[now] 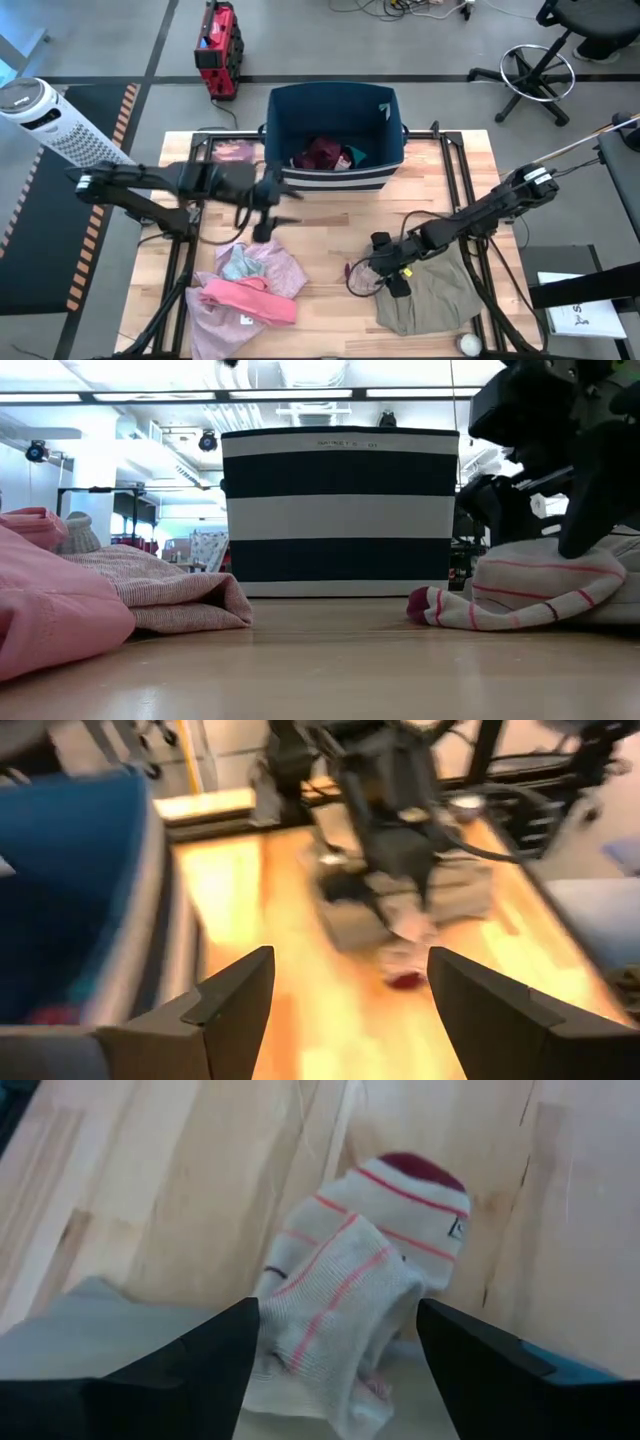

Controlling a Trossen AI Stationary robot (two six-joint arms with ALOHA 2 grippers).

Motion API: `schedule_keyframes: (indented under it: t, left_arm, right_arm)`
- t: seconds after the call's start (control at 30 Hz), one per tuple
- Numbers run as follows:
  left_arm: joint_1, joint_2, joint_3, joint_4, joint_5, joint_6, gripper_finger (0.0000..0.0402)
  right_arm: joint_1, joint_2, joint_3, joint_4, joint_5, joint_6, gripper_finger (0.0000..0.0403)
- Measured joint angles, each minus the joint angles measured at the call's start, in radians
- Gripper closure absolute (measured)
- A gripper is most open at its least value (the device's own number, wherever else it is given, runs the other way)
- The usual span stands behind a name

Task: Sort clothes
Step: Put the light brown sock into the blue laundry bin

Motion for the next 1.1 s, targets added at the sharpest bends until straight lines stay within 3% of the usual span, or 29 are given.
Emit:
schedule_keyframes:
  t: [0.1, 0.3, 0.5, 0.67, 0.9, 1.1]
  left_arm:
    - [-0.080, -0.088, -0.167, 0.088, -0.021, -0.102, 0.0150]
    - [-0.278, -0.163, -0.398, 0.189, -0.211, -0.266, 0.0150]
    - [-0.416, -0.145, -0.488, 0.292, -0.373, -0.362, 0.0155]
    - [-0.459, -0.113, -0.542, 0.465, -0.499, -0.317, 0.0175]
    - [-0.459, -0.079, -0.587, 0.689, -0.589, -0.127, 0.0214]
    - [-0.455, -0.081, -0.608, 0.814, -0.652, 0.012, 0.0246]
  right_arm:
    - [0.000, 0.000, 0.000, 0.004, 0.000, 0.003, 0.0151]
    - [-0.003, 0.005, 0.000, 0.004, 0.004, 0.003, 0.0178]
    - [-0.004, 0.035, 0.000, 0.006, 0.055, -0.010, 0.0272]
    - [-0.011, 0.035, 0.016, -0.017, 0.055, -0.044, 0.0387]
    - [-0.021, -0.020, 0.210, -0.153, 0.099, -0.160, 0.0397]
    - [-0.038, -0.043, 0.494, -0.320, 0.389, -0.294, 0.0400]
